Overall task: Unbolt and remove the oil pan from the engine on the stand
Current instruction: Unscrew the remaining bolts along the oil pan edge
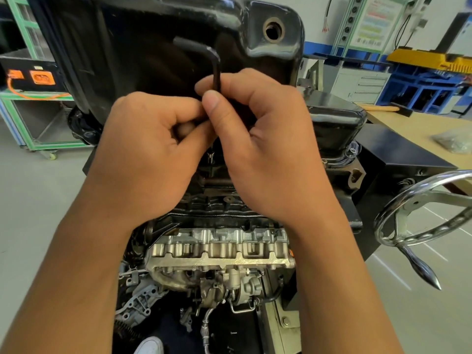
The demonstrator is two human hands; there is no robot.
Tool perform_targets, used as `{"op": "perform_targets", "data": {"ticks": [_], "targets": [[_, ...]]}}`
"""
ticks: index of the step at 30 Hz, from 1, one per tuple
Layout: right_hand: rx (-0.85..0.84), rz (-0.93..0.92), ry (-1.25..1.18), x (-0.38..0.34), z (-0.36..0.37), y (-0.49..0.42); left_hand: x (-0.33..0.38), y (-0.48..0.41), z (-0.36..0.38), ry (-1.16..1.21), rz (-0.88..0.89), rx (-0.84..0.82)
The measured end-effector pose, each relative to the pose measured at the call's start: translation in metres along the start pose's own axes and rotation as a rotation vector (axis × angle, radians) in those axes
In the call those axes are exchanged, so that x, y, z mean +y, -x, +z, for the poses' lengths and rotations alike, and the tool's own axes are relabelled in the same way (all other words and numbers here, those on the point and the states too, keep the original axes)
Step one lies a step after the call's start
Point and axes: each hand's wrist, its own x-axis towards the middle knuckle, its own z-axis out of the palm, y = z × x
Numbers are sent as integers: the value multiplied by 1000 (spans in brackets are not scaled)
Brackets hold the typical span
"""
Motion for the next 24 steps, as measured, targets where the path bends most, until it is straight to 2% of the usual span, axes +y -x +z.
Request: {"op": "perform_targets", "data": {"ticks": [4,7,12,19,24], "targets": [[125,-42,-9,-4,1,1,-2,-1,5,67,6,136],[190,-51,-16,-5,2,2,-5,-1,10,72,-10,159],[31,-65,65,-4,-1,2,-6,-1,6,179,24,4],[166,-41,-31,-3,3,2,-6,-3,15,117,2,173],[42,-47,-15,0,1,1,-7,-1,10,173,37,1]]}}
